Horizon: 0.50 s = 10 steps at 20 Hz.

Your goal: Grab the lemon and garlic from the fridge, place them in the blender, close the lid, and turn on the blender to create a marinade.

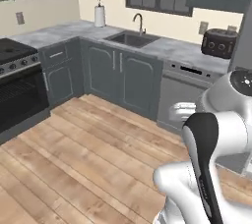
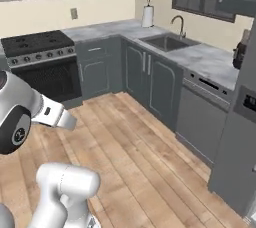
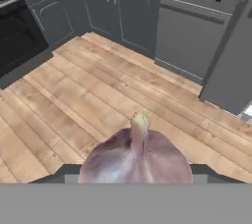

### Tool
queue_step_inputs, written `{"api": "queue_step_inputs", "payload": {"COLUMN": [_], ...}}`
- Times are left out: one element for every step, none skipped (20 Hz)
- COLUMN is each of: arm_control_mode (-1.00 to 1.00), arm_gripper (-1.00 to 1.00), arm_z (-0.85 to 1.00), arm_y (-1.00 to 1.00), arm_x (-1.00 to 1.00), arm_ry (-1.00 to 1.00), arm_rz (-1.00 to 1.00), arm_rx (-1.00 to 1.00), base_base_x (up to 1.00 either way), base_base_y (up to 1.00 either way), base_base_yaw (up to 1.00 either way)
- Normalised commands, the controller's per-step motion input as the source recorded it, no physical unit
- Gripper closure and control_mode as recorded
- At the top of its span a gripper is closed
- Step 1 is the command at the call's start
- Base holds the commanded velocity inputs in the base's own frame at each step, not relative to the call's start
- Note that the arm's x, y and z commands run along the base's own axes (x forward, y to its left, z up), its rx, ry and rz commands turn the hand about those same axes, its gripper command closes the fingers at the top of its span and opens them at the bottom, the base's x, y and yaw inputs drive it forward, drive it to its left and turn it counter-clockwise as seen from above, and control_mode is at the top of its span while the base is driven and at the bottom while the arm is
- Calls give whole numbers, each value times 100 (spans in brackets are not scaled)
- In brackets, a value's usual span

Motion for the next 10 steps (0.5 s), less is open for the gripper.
{"api": "queue_step_inputs", "payload": {"arm_control_mode": [100,100,100,100,100,100,100,100,100,100], "arm_gripper": [100,100,100,100,100,100,100,100,100,100], "arm_z": [0,0,0,0,0,0,0,0,0,0], "arm_y": [0,0,0,0,0,0,0,0,0,0], "arm_x": [0,0,0,0,0,0,0,0,0,0], "arm_ry": [0,0,0,0,0,0,0,0,0,0], "arm_rz": [0,0,0,0,0,0,0,0,0,0], "arm_rx": [0,0,0,0,0,0,0,0,0,0], "base_base_x": [-57,-59,-58,-59,-60,-61,-66,-76,-81,-84], "base_base_y": [31,31,31,30,30,30,32,38,44,50], "base_base_yaw": [79,79,79,79,78,78,76,72,70,68]}}
